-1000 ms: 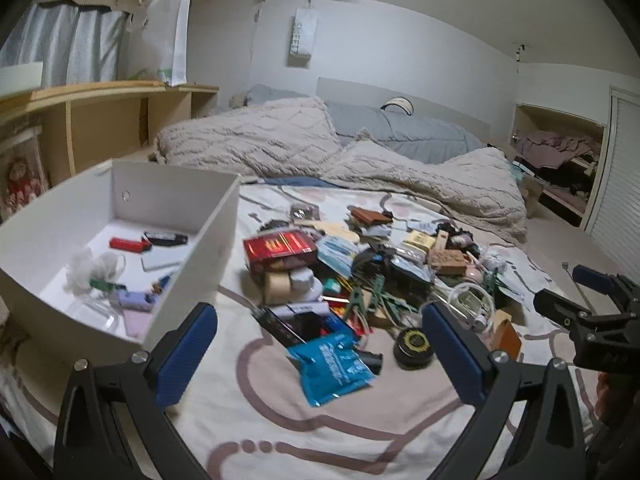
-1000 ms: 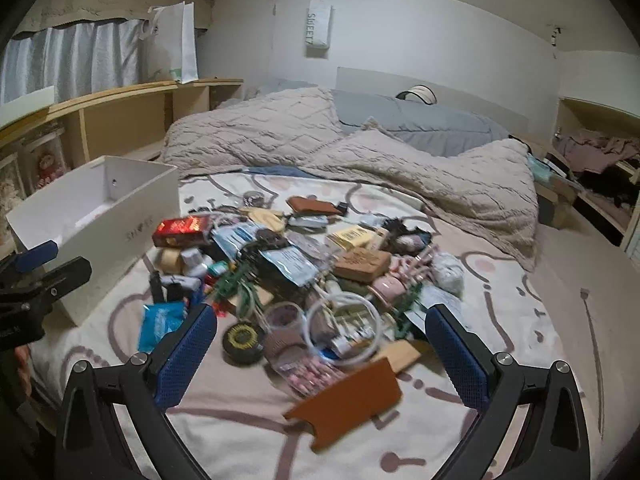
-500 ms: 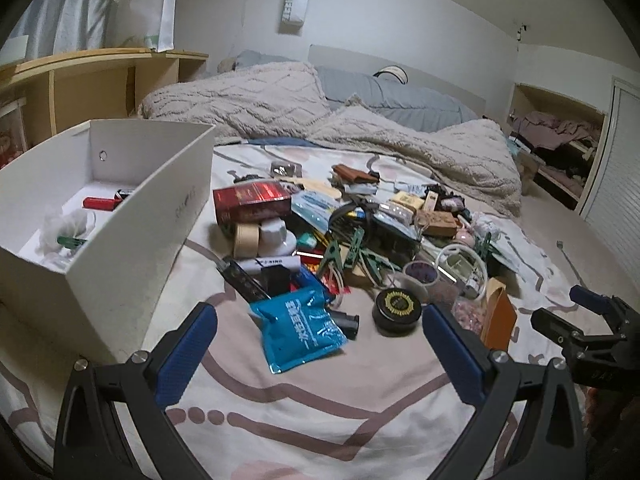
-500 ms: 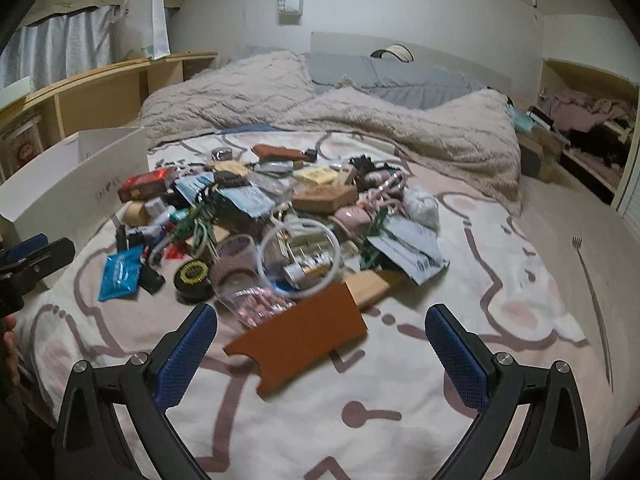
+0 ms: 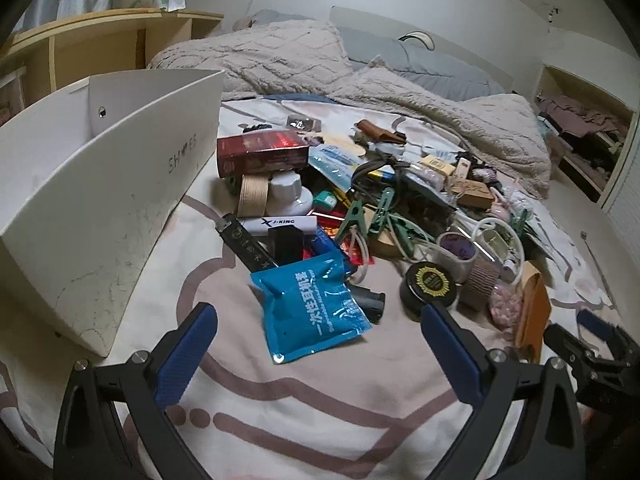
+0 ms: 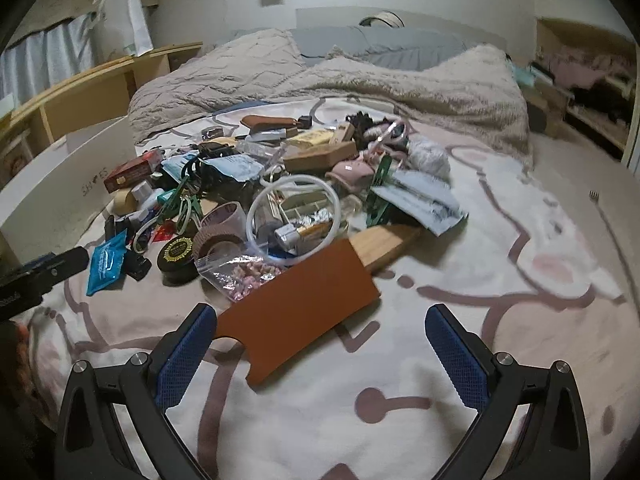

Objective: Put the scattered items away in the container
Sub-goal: 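Withdraw both tools from the box back toward the pile, then grasp the blue earplug packet with the left tool while the right tool grasps the brown leather strip, then lift the blue packet with the left tool while the right tool holds the leather strip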

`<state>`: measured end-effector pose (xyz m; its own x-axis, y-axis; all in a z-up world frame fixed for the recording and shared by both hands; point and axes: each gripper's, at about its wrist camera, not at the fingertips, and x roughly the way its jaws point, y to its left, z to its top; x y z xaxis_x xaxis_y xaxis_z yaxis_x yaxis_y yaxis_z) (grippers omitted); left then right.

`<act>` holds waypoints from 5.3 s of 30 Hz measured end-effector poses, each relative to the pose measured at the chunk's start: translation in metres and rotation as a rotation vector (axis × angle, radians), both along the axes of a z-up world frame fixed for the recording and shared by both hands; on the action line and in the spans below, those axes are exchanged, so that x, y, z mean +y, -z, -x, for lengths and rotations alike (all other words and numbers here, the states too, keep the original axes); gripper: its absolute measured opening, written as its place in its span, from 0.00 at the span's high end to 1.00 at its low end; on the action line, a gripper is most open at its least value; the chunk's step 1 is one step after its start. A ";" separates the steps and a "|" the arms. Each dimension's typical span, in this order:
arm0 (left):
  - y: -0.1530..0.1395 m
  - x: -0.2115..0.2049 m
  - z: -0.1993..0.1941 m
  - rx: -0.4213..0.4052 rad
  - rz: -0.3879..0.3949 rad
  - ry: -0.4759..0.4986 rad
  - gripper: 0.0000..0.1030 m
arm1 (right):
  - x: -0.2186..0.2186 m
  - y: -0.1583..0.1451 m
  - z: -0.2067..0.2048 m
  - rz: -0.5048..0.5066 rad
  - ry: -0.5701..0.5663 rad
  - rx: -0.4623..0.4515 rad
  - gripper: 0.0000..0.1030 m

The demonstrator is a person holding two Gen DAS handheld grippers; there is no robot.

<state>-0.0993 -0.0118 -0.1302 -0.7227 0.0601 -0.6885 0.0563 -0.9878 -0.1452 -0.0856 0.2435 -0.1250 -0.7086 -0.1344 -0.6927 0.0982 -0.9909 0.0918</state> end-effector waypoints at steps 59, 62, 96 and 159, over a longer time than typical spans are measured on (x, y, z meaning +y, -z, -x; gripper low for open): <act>0.028 -0.018 0.011 -0.130 0.070 0.039 0.47 | 0.037 0.017 0.023 -0.045 0.069 -0.120 0.16; 0.025 -0.018 0.002 -0.144 0.074 0.071 0.49 | 0.037 0.020 0.025 -0.048 0.082 -0.126 0.30; 0.033 -0.010 0.028 -0.162 0.146 0.024 0.16 | 0.007 0.020 -0.011 -0.053 -0.060 -0.138 0.56; 0.033 0.009 -0.001 -0.213 0.104 0.242 0.16 | -0.001 0.018 -0.020 -0.066 -0.039 -0.147 0.56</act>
